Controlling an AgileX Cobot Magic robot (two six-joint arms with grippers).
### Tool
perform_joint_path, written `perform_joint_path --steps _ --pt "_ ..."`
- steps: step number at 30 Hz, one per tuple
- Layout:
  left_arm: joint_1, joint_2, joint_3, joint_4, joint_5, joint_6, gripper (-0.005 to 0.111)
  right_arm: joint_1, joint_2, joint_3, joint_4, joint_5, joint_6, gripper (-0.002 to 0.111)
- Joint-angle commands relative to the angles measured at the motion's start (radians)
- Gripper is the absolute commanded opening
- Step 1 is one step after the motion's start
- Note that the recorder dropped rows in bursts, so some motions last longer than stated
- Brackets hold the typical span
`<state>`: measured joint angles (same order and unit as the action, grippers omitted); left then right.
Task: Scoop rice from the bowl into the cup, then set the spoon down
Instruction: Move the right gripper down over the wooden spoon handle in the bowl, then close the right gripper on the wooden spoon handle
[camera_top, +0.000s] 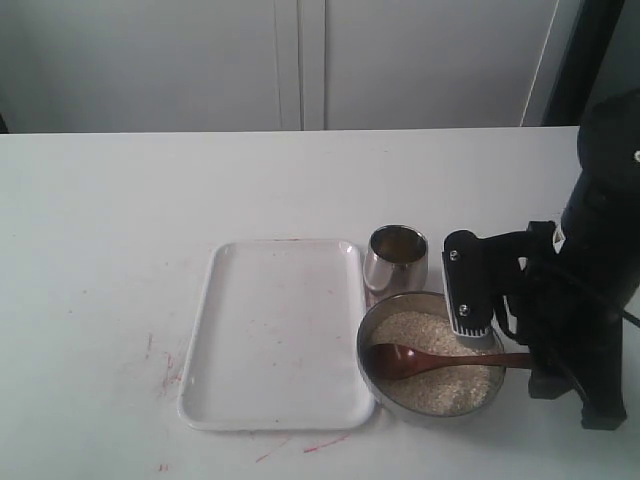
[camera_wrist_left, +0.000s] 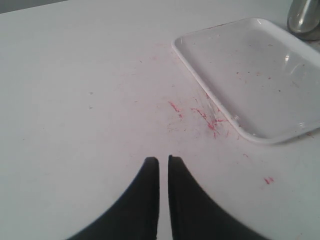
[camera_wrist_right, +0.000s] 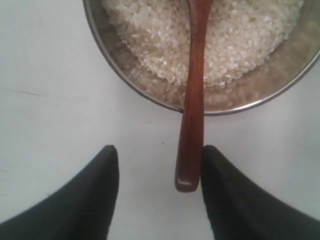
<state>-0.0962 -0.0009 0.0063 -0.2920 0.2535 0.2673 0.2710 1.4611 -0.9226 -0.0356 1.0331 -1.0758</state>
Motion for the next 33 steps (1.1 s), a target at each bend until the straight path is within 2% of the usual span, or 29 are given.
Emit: perform_joint_path --steps 1,26,33 --pt "-0.007 0.001 -0.006 -0.007 0.001 -0.002 0.014 0.001 0.038 0.005 -0.035 -0.031 0.061 0.049" --pt "-0.007 0.001 -0.006 -0.007 0.001 -0.002 0.014 -0.003 0.128 0.005 -0.076 -0.097 0.067 0.051" --pt "-0.007 0.001 -0.006 -0.007 0.001 -0.002 0.014 -0.003 0.128 0.005 -0.076 -0.097 0.067 0.037"
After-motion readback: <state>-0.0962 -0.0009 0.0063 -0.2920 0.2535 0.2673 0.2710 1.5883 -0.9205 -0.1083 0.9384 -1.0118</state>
